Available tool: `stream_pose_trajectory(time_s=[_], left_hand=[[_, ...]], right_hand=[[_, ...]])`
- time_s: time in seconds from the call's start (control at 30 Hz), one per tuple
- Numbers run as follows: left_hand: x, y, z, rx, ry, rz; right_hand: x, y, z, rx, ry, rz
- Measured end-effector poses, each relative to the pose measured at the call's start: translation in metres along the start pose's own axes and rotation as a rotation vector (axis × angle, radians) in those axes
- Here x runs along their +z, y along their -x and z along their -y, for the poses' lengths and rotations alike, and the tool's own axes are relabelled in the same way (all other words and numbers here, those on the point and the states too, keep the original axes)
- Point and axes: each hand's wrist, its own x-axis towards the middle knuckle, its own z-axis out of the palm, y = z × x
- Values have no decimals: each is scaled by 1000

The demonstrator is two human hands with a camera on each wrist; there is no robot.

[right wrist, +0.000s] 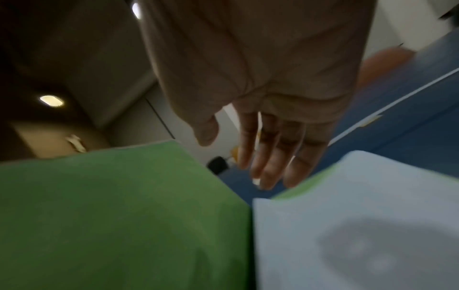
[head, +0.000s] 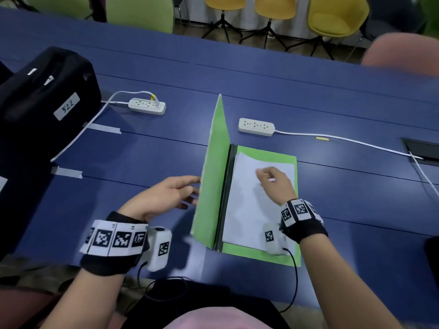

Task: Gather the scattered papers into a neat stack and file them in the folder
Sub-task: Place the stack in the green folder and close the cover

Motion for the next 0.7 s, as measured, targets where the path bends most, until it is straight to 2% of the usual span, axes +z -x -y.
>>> stream_pose_trajectory(time_s=[0.07,0.13,0.27,0.33,0.47,0.7], left_hand=[[20,-9,-8,27,-8,60],[42,-24,-11,27,-45,128],[72,-62,9,-68,-137,190],[77,-80,26,-158,-167,150],[86,-109,56,-320,-290,-55],[123,-141,69,-330,-174,-131]], right_hand=[[0,11,31,-113,-86,126],[-3,21,45,-145,-139,234],[-29,23,12,-153,-47,225],[-51,19,-25,-98,7,195],[-80,12,-92,82,177,106],[-65,16,-149,356,278,85]])
